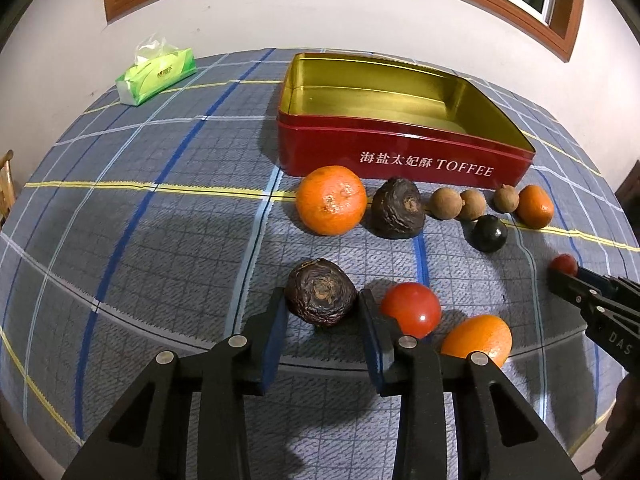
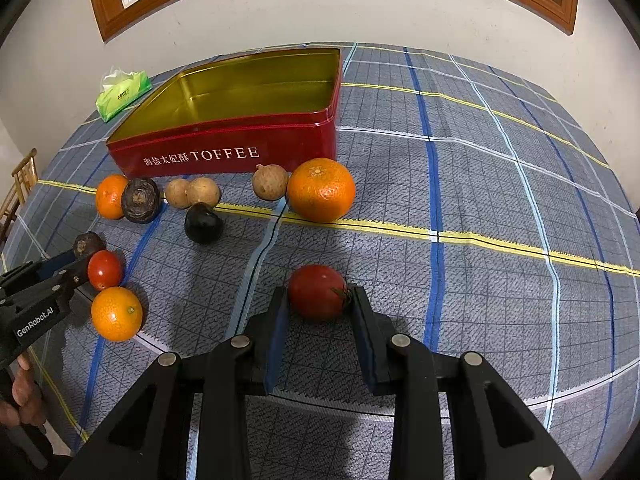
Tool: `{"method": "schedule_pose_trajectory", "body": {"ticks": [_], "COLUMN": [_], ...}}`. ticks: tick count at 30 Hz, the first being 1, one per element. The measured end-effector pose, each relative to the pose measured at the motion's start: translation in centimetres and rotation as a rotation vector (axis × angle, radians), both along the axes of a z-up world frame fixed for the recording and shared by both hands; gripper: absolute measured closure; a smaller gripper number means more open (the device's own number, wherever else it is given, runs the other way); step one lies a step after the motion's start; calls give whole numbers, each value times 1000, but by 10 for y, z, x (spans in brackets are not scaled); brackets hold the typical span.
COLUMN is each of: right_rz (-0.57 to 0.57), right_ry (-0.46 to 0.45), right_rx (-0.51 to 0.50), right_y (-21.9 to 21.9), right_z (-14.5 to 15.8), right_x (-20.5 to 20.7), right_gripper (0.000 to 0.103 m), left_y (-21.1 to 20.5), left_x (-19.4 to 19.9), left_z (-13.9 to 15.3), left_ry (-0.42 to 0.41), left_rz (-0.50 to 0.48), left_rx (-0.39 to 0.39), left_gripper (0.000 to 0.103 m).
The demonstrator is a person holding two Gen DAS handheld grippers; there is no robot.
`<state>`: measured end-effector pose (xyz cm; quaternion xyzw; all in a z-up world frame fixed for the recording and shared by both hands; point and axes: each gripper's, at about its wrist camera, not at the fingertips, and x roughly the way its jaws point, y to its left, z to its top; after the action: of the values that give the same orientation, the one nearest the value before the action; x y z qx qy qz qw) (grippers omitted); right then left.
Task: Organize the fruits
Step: 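Lift both held fruits and carry them over the red TOFFEE tin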
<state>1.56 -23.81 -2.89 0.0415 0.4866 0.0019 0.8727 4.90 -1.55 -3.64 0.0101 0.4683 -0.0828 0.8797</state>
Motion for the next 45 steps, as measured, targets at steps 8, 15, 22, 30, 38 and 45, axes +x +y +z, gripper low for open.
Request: {"method": "schedule_pose_trajectory", "body": {"ticks": [8,15,22,30,38,45], "right_rz": [2,7,20,46,94,126], "right_ry": [5,15,4,-31,-84,-135], "right_rx": [-2,-4,-12,-14,-18,-30], "right_y": [1,-1,3,6,13,17], "right_z": [0,1,10,27,49,67], "right_x": [1,1,4,9,32,67], "right_gripper": [75,75,75,75,75,75], "left_y": [2,4,9,13,14,9], "left_x": [0,0,3,10,29,56], "left_z": [2,5,11,24,46,68], "left_ry": [-3,-5,-20,-51,-85,-134], "left_rz": [9,17,31,43,43,40], "left_rx": [12,16,18,16,-16,-17], "left_gripper": [67,67,67,67,67,67]}}
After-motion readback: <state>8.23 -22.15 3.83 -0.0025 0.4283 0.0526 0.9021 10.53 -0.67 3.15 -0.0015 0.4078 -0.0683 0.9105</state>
